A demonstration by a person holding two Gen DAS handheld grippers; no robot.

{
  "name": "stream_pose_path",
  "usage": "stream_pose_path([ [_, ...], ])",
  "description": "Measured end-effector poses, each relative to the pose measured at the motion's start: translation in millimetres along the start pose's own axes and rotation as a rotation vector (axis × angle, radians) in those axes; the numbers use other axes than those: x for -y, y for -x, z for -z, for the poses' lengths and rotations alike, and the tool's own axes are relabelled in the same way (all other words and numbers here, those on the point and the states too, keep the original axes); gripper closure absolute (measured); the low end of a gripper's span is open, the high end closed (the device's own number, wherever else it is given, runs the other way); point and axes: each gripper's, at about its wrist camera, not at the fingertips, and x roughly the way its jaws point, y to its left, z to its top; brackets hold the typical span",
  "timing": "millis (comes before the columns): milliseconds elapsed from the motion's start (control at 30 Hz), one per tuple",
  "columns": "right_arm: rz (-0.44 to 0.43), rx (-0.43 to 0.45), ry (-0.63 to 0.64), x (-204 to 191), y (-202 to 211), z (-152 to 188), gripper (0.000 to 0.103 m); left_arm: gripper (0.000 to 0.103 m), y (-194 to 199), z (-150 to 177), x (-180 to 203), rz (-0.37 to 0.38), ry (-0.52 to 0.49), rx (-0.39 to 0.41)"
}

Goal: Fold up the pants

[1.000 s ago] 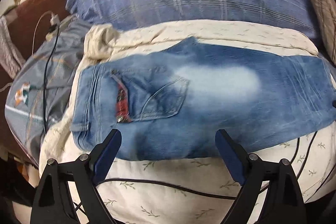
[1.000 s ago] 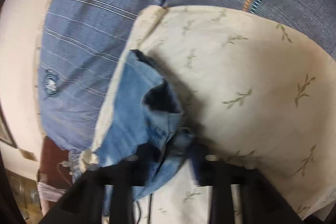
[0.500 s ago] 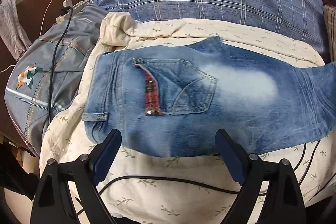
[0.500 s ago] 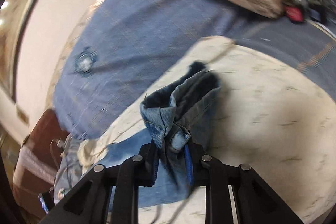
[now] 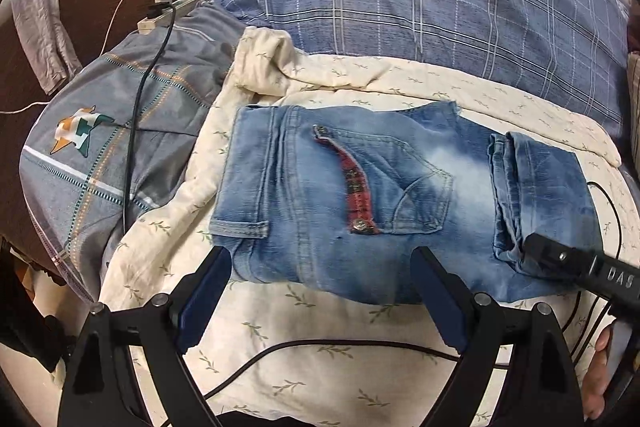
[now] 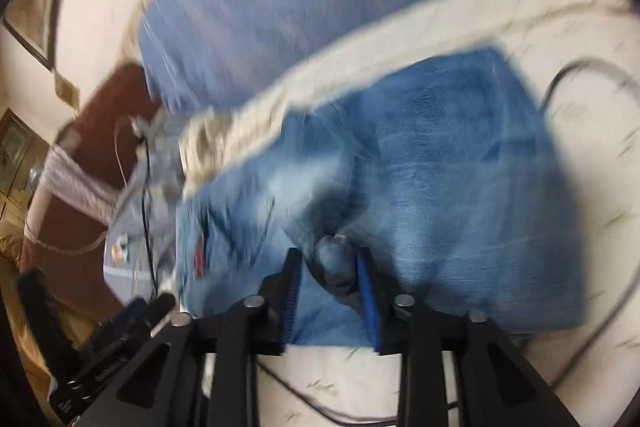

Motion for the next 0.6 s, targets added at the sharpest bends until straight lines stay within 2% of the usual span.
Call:
stream_pose_path([
  [67,-0.009,-0.006,0.055,-7.4,1.2,1.3,0.063,0.012,-1.7,-0.1,-2.7,0.0,0.005,-0.005],
  [133,-0.067,0.016,0.079,-7.5,15.2,1.7,0.06,0.012,-2.3,-1.7,-2.1,0.008,0.008,-0.009],
  [200,-0.1,0.087,0.068,-0.5,36.6,-1.6,0.047,0.012,-1.3,-3.8,3.3,0.019,0.005,-0.006],
  [233,-0.096,0.147,0.056,7.6,51.9,-2.8,0.044,0.012,-0.2,-6.1,9.8,0.031,-0.003,-0.003],
  [300,-0.073,0.217,0.018,26.9,73.3,-7.0,0.044,0.012,1.1,-12.0,26.2,0.054,-0.027,0.002],
  [400,-0.02,0.251,-0.071,58.2,87.7,-12.5,0.044,0.012,2.4,-25.2,58.6,0.093,-0.088,0.027],
  [467,0.003,0.226,-0.108,74.7,88.1,-14.4,0.045,0.012,1.1,-37.7,82.9,0.114,-0.123,0.049],
  [533,-0.003,0.208,-0.124,82.7,87.5,-14.6,0.052,0.012,-2.6,-51.0,109.8,0.149,-0.152,0.063],
  [600,-0.002,0.2,-0.118,86.5,89.2,-13.6,0.055,0.012,-10.5,-62.5,136.4,0.168,-0.189,0.064],
])
